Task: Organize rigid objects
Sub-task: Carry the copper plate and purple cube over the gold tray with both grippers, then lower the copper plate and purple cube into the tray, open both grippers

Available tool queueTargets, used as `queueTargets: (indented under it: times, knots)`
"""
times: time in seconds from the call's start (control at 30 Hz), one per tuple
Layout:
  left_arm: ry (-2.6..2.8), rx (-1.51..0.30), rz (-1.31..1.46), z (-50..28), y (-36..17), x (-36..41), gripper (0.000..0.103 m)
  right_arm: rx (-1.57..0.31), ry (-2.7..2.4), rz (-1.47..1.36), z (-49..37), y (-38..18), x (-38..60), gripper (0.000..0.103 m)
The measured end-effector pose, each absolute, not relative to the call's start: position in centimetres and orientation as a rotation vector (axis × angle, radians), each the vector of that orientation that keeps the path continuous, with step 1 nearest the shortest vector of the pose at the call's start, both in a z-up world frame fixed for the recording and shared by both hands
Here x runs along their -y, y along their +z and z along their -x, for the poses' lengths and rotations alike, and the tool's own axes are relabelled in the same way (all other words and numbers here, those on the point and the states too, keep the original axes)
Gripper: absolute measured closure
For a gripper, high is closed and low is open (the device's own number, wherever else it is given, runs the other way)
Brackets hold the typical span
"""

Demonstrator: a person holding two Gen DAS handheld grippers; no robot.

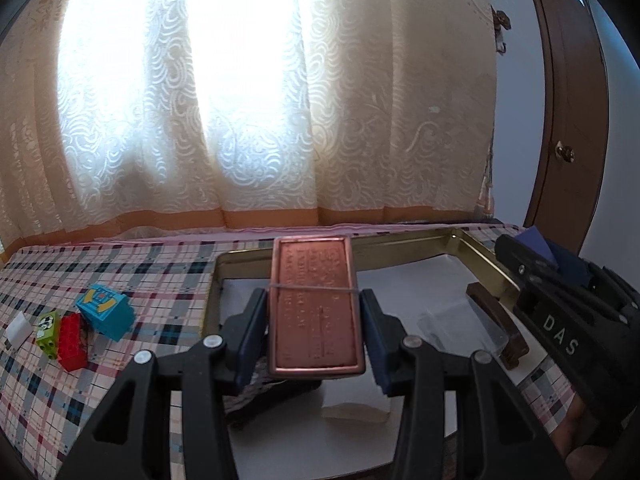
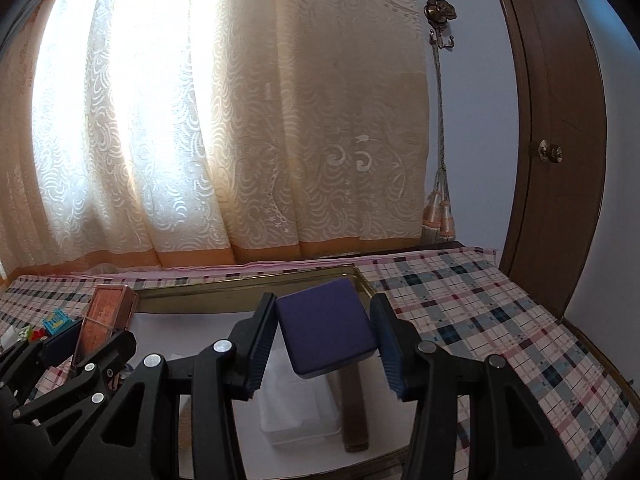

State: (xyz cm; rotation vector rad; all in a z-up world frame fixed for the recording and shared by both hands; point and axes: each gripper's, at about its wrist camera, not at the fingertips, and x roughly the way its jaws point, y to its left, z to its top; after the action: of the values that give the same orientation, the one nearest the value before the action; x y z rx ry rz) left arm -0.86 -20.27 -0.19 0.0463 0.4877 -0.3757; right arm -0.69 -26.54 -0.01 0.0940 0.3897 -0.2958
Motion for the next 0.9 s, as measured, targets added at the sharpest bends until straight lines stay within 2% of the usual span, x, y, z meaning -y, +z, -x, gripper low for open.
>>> queueTargets:
  times: [0.9]
  knots:
    - [-0.346,-0.590,-0.107,-0.4,-1.9,22.8,0.058,-0.508,-0.292,-0.090,-1.5,-1.9,28.1,0.052]
